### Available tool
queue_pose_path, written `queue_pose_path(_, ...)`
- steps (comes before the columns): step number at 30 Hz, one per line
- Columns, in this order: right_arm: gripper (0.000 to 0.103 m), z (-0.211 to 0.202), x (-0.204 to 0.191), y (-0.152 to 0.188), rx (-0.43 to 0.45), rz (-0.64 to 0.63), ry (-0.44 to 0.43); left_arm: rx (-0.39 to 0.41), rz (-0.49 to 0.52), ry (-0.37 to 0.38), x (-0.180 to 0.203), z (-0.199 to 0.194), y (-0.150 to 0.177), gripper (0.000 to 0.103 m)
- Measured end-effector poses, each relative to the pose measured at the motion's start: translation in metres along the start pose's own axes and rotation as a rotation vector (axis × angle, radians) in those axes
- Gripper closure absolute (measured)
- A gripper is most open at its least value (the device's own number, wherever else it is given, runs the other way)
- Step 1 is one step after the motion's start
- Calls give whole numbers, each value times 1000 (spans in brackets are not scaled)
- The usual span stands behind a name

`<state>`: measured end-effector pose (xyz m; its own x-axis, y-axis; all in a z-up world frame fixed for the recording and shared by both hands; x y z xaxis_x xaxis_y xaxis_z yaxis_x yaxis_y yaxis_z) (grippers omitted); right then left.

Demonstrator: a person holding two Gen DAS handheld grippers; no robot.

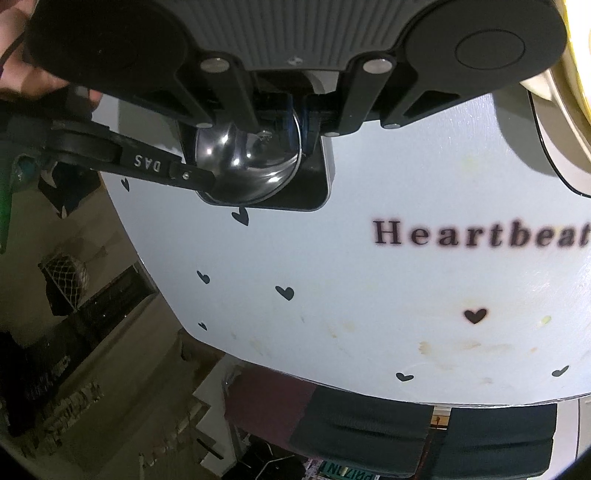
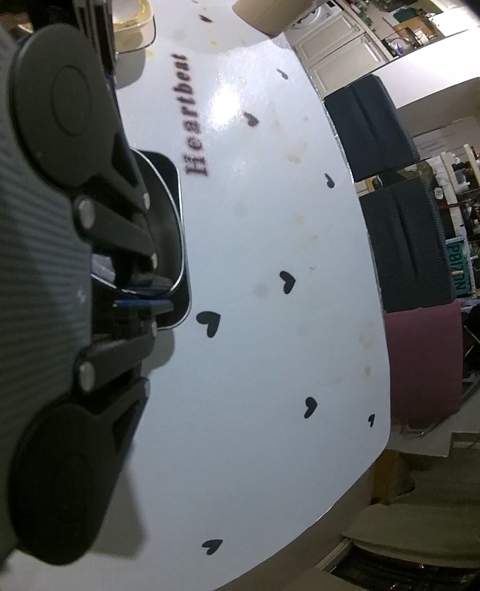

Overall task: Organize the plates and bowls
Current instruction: 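Lift the round steel bowl with both grippers and lower it into the square tray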

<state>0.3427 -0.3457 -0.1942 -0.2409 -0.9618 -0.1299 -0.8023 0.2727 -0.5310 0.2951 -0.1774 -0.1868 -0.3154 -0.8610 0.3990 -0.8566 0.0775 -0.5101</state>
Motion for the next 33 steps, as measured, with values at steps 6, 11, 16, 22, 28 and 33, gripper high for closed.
queue_pose_path(6,96,10,-3,-3,-12,10,17,-6,9,15,0,4,2,99)
queue_pose_path(11,95,14,-1,-1,-14,20,17,-17,21,12,0,7,4,98)
queue_pose_path(16,92,18,-1,1,-28,15,19,-13,31,17,0,4,4,98)
queue_pose_path(22,68,9,-1,-6,3,42,-44,7,22,43,-1,-6,0,93)
queue_pose_path(28,58,-11,5,-15,76,64,-82,41,20,48,-2,-17,-8,93)
queue_pose_path(33,59,-17,17,-11,59,42,-43,51,12,-2,-13,-15,-14,92)
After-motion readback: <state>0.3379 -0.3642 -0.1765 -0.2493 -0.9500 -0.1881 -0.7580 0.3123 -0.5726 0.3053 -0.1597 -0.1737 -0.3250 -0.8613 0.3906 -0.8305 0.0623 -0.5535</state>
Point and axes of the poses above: each gripper's, at about its wrist camera, not at the fingertips, and z roughly the way its jaws point, x to its right, y to its underside, the point moved 9 cm from there along z, roughly the way its jaws point, and after that the axes turned 3 degrees about z, right-handed, at the moved point
